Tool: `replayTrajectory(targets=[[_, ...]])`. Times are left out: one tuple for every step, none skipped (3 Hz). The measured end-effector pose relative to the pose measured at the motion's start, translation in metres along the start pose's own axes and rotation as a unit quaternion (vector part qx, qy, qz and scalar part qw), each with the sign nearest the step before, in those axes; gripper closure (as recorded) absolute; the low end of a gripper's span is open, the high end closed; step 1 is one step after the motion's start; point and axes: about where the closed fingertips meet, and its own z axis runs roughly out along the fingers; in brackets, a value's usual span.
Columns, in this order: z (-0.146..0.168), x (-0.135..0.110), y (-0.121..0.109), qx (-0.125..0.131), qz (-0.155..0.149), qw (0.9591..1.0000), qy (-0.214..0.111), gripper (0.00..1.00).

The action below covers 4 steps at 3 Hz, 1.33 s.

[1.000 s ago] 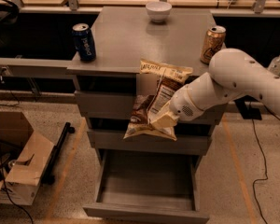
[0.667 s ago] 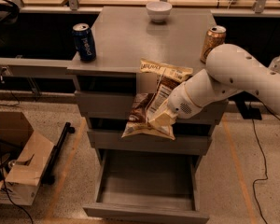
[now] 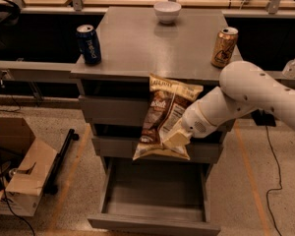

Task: Place brown chip bag into bottom drawer

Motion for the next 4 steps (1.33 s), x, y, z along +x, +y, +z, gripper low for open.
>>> replayTrajectory(targets=[[0.017,0.049,0.005,-0.018,0.054,0.9983,0.010,1.00],[0.020,0.038,0.005,-0.025,0.033,0.9991,-0.012,1.00],[0.039,0.015,-0.008,-0.044,-0.005,0.9987,-0.026,1.00],[0.070,0.011,-0.021,-0.074,-0.003,0.9966,-0.036,1.00]])
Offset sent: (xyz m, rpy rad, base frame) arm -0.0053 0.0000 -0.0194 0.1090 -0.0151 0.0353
